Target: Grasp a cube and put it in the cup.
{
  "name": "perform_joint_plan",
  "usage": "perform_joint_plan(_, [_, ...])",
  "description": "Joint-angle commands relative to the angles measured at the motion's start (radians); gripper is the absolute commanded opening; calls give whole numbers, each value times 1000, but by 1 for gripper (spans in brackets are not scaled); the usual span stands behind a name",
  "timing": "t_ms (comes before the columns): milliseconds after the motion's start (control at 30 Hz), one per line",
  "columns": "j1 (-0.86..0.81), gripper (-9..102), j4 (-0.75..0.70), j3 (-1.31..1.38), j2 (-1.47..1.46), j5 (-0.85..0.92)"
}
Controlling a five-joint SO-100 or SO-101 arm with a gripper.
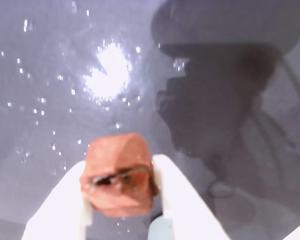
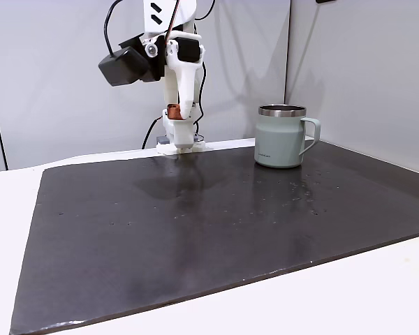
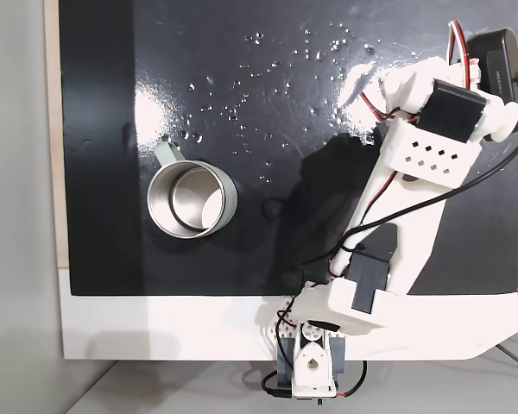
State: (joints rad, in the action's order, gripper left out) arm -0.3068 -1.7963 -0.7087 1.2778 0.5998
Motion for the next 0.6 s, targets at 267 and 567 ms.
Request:
perform_joint_plan(267, [158, 2, -3, -15, 158, -109])
perform_joint_plan(567, [442, 1, -3, -110, 275, -225])
